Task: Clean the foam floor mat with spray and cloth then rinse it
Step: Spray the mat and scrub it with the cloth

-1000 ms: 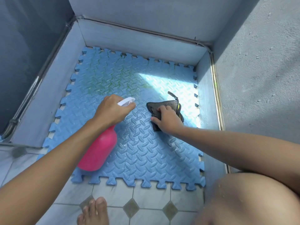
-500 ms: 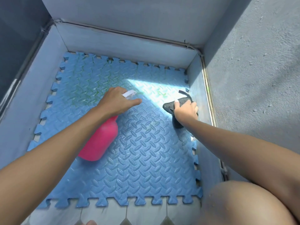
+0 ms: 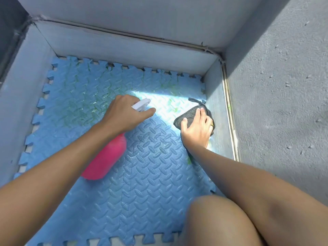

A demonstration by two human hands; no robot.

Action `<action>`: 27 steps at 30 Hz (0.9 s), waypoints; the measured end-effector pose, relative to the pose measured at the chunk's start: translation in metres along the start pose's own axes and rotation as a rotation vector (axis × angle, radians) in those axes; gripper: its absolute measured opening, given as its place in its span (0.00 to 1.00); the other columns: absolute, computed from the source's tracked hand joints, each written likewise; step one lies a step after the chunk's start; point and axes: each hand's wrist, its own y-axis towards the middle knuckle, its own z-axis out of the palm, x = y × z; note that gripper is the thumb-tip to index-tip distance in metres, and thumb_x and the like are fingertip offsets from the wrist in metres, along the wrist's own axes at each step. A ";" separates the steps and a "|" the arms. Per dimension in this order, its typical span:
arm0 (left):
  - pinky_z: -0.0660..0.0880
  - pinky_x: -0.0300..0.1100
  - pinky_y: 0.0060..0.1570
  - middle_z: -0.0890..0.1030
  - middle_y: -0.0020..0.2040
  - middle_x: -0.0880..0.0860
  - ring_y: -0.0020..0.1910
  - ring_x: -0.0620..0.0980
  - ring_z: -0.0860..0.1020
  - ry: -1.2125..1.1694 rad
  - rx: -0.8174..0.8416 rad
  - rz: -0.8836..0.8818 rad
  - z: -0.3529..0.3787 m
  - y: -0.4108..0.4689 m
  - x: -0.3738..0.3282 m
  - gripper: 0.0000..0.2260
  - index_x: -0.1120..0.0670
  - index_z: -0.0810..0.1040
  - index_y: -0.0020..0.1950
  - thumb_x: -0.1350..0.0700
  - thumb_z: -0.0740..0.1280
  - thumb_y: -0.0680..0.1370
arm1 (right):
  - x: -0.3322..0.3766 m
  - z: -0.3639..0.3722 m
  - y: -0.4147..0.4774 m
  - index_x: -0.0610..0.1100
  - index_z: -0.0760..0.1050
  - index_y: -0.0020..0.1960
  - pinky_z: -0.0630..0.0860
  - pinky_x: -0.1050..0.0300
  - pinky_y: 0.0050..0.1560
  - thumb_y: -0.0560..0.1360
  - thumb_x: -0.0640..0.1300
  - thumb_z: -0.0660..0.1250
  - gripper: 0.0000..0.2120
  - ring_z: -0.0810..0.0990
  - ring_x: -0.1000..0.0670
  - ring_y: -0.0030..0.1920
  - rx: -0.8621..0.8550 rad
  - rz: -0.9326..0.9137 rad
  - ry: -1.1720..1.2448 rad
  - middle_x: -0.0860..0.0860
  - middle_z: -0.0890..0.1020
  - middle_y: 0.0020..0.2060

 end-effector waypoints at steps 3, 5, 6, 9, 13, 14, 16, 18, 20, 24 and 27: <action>0.64 0.46 0.32 0.65 0.26 0.52 0.29 0.54 0.66 -0.023 -0.005 -0.039 -0.006 0.005 0.005 0.28 0.55 0.63 0.28 0.39 0.72 0.73 | 0.002 -0.004 0.000 0.42 0.63 0.76 0.65 0.45 0.67 0.77 0.58 0.57 0.32 0.67 0.45 0.67 0.025 0.006 -0.004 0.48 0.67 0.75; 0.64 0.46 0.30 0.66 0.26 0.53 0.29 0.55 0.67 0.004 -0.032 -0.098 -0.011 0.009 0.003 0.28 0.56 0.64 0.28 0.38 0.71 0.73 | 0.003 -0.005 -0.001 0.42 0.62 0.76 0.65 0.45 0.67 0.77 0.58 0.57 0.32 0.67 0.45 0.67 0.041 0.011 -0.004 0.48 0.67 0.75; 0.63 0.46 0.30 0.66 0.26 0.52 0.28 0.55 0.68 0.005 -0.031 -0.098 -0.013 0.012 0.002 0.28 0.55 0.64 0.28 0.38 0.71 0.73 | 0.003 -0.005 0.000 0.42 0.62 0.76 0.65 0.45 0.67 0.77 0.58 0.57 0.32 0.67 0.45 0.68 0.045 0.013 -0.006 0.48 0.67 0.75; 0.61 0.45 0.31 0.63 0.25 0.48 0.27 0.49 0.64 -0.048 0.034 -0.025 -0.020 0.019 -0.001 0.28 0.53 0.60 0.28 0.42 0.74 0.73 | 0.004 -0.006 0.001 0.42 0.62 0.77 0.64 0.44 0.67 0.77 0.57 0.58 0.33 0.67 0.44 0.68 0.061 0.015 -0.006 0.47 0.67 0.75; 0.60 0.44 0.30 0.62 0.23 0.48 0.26 0.50 0.63 -0.070 0.017 -0.073 -0.028 0.027 0.002 0.29 0.53 0.59 0.27 0.43 0.74 0.74 | 0.005 -0.008 0.002 0.42 0.61 0.77 0.64 0.43 0.67 0.77 0.57 0.58 0.33 0.66 0.44 0.69 0.094 0.028 -0.031 0.47 0.66 0.76; 0.61 0.45 0.31 0.62 0.24 0.48 0.26 0.51 0.63 -0.061 0.021 -0.091 -0.029 0.028 0.003 0.28 0.53 0.59 0.27 0.41 0.73 0.73 | 0.005 -0.008 0.002 0.42 0.60 0.77 0.64 0.43 0.67 0.77 0.57 0.58 0.33 0.66 0.44 0.69 0.099 0.027 -0.033 0.47 0.66 0.76; 0.63 0.45 0.31 0.64 0.25 0.49 0.27 0.51 0.65 -0.042 0.085 -0.075 -0.029 0.031 0.006 0.28 0.55 0.61 0.27 0.40 0.73 0.72 | 0.004 -0.008 0.003 0.41 0.60 0.78 0.64 0.43 0.66 0.77 0.57 0.59 0.34 0.67 0.44 0.69 0.105 0.027 -0.028 0.47 0.65 0.76; 0.64 0.43 0.32 0.68 0.27 0.49 0.27 0.47 0.67 -0.070 0.169 -0.051 -0.032 0.036 0.011 0.26 0.56 0.67 0.31 0.42 0.76 0.73 | 0.004 -0.007 0.004 0.42 0.60 0.78 0.64 0.43 0.66 0.77 0.57 0.59 0.34 0.66 0.44 0.69 0.111 0.036 -0.016 0.47 0.65 0.76; 0.64 0.42 0.33 0.70 0.29 0.50 0.28 0.46 0.67 -0.101 0.204 -0.060 -0.033 0.042 0.014 0.23 0.57 0.70 0.33 0.43 0.77 0.73 | 0.005 -0.009 0.004 0.42 0.61 0.78 0.63 0.43 0.67 0.77 0.58 0.59 0.34 0.66 0.44 0.69 0.107 0.042 -0.002 0.47 0.66 0.76; 0.62 0.45 0.35 0.67 0.29 0.51 0.30 0.49 0.65 -0.125 0.165 -0.059 -0.029 0.043 0.017 0.25 0.54 0.65 0.31 0.44 0.76 0.74 | 0.000 -0.015 0.004 0.44 0.61 0.78 0.60 0.42 0.72 0.77 0.66 0.59 0.38 0.63 0.45 0.72 0.158 0.035 0.094 0.48 0.64 0.77; 0.62 0.45 0.34 0.65 0.29 0.50 0.30 0.49 0.65 -0.134 0.154 -0.042 -0.027 0.039 0.018 0.26 0.54 0.63 0.31 0.44 0.76 0.74 | -0.010 -0.023 0.005 0.45 0.59 0.79 0.59 0.43 0.74 0.72 0.73 0.61 0.46 0.58 0.46 0.74 0.267 -0.013 0.127 0.50 0.61 0.77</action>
